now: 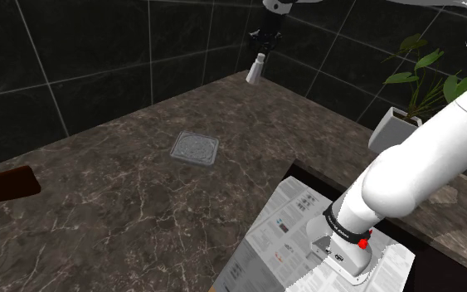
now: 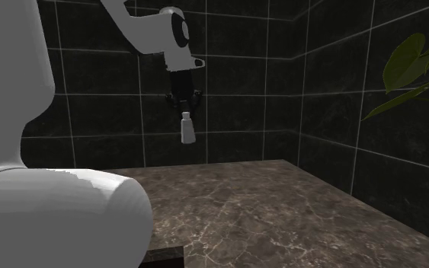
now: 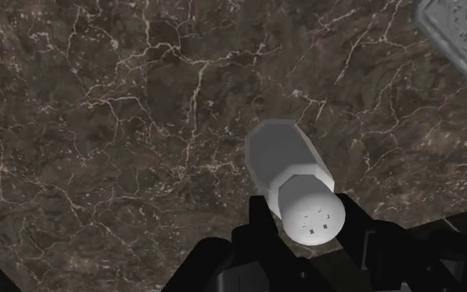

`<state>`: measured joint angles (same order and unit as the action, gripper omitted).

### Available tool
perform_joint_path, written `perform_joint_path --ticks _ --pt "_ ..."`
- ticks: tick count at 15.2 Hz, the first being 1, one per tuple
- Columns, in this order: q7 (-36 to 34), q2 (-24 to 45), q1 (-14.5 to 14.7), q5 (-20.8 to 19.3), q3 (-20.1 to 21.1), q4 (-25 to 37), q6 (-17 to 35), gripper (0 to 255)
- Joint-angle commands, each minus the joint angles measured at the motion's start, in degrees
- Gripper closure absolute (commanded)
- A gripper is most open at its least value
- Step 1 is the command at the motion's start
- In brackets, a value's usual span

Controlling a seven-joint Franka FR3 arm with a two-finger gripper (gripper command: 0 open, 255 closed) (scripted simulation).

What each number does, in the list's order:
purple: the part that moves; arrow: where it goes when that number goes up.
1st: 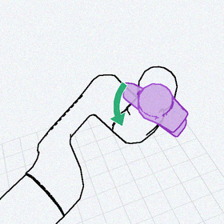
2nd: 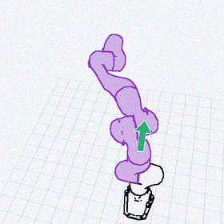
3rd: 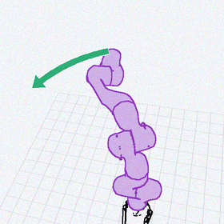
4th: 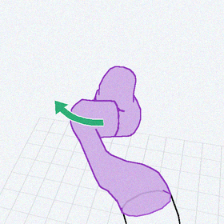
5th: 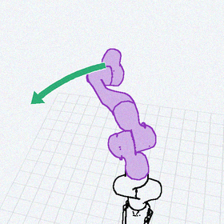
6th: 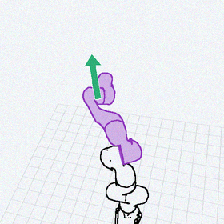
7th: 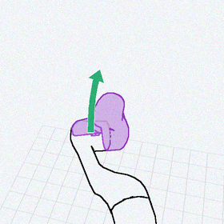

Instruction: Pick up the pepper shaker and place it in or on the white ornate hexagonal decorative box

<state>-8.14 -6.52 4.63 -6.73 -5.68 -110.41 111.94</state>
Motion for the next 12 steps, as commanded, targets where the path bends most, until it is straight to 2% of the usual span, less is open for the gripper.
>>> perform_joint_path --ticks 1,12 --pt "-2.8 -1.4 1.1 -0.3 1.5 -1.6 -0.1 255" --pt "-17.8 -5.8 7.2 -0.4 10.7 -4.2 -3.7 255"
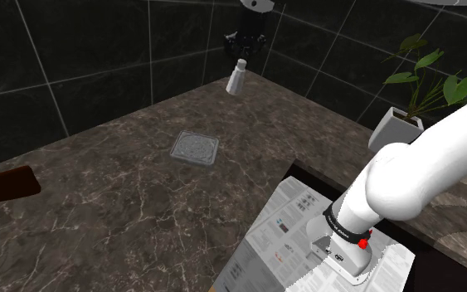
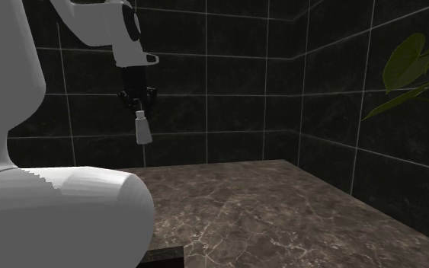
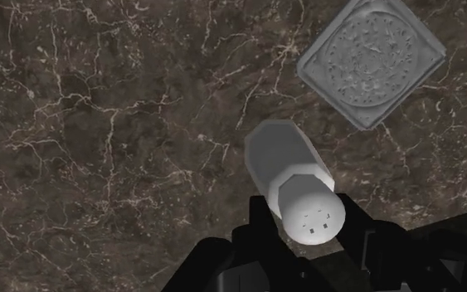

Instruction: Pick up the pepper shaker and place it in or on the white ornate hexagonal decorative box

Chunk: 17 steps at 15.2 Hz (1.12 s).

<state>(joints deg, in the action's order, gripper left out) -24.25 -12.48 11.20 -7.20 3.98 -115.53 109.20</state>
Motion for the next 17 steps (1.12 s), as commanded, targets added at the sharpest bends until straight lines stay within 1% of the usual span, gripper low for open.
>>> perform_joint_path --ticks 1,9,17 --pt "-3.0 0.1 1.2 0.1 1.9 1.1 -1.3 255" --pt "-14.3 2.0 5.7 0.4 9.1 4.9 -4.8 255" --pt "-15.2 2.2 5.7 0.1 9.2 -1.1 1.3 255"
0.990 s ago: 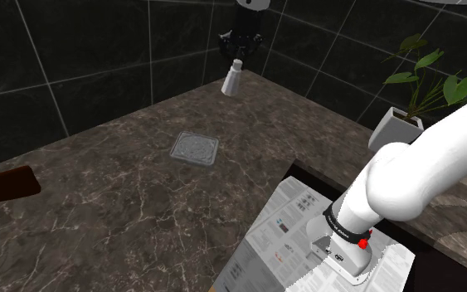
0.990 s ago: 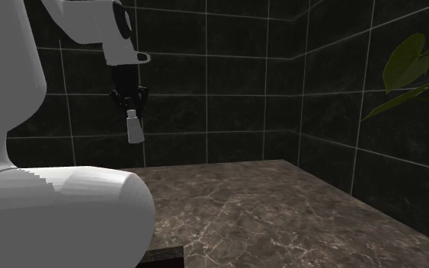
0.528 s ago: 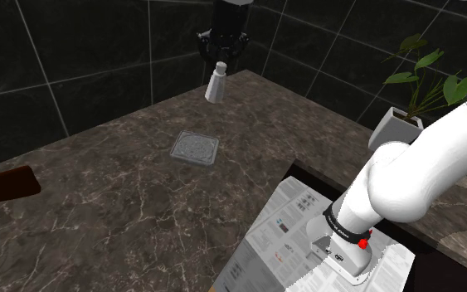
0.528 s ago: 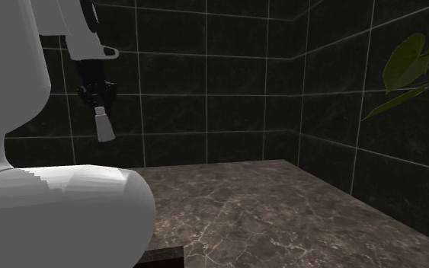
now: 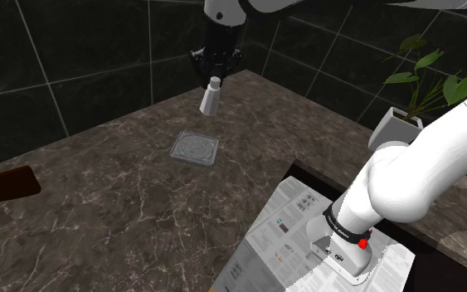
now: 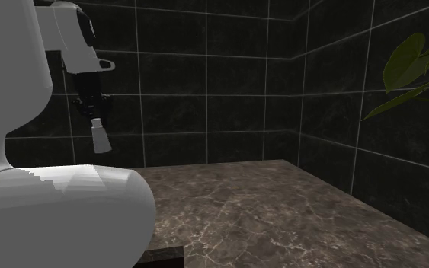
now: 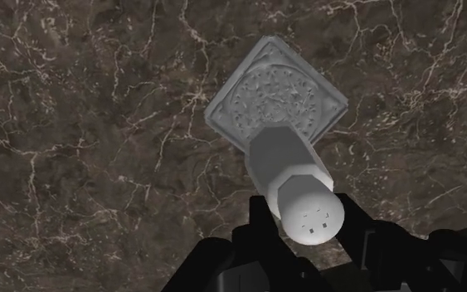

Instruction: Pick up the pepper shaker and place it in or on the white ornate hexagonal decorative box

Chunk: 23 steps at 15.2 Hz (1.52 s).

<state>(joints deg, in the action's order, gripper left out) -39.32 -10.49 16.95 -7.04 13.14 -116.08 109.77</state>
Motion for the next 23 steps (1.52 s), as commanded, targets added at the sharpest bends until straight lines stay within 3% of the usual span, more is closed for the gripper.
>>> perform_joint_path --ticks 1,12,20,21,23 --pt "-0.3 0.3 0.0 -0.1 0.0 -1.2 1.5 255" --pt "-1.8 2.0 -0.1 -1.1 0.2 -7.9 9.8 255" --pt "-1.9 2.1 -0.1 -1.1 0.2 -8.2 10.1 255" --pt "-1.9 2.1 -0.1 -1.1 0.2 -8.2 10.1 0" --pt "-1.9 2.1 -0.1 -1.1 0.2 -8.2 10.1 0"
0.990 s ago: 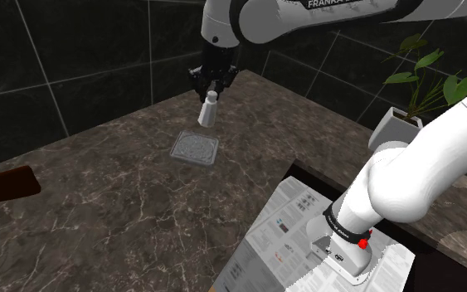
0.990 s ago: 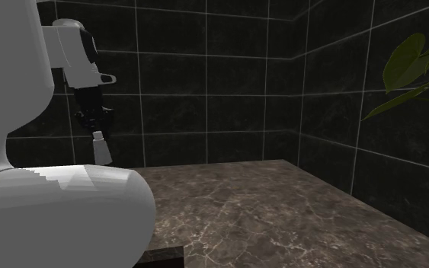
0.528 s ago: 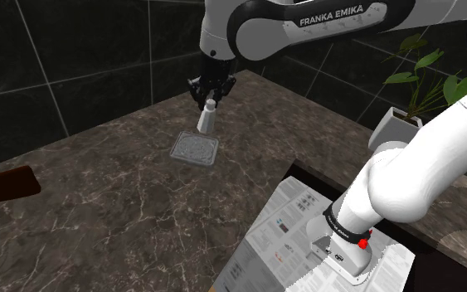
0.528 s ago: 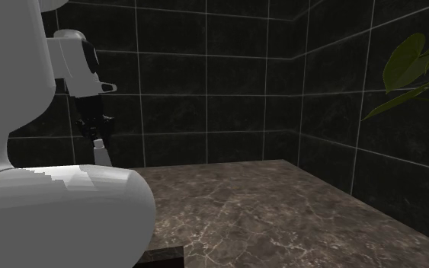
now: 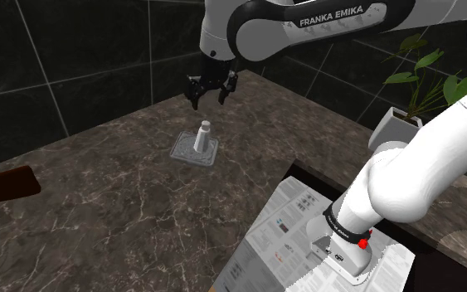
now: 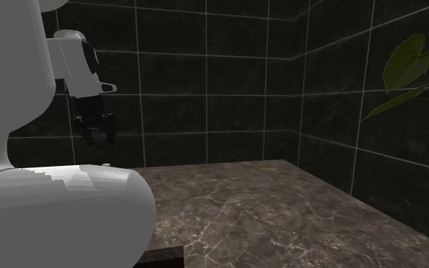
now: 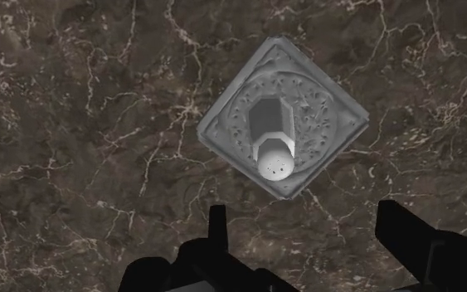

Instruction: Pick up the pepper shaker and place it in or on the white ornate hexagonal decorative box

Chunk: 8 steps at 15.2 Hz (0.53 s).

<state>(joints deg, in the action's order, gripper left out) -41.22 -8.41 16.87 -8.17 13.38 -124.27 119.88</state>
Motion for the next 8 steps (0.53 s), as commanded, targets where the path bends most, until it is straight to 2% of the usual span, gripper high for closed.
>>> perform_joint_path --ticks 1,3,7,8 --pt "0.0 0.0 0.0 0.0 0.0 0.0 0.0 0" --pt "0.0 0.0 0.0 0.0 0.0 0.0 0.0 0" --pt "0.7 -2.2 0.4 1.0 0.3 5.0 -7.1 0" --pt "0.7 -2.2 0.4 1.0 0.3 5.0 -7.1 0"
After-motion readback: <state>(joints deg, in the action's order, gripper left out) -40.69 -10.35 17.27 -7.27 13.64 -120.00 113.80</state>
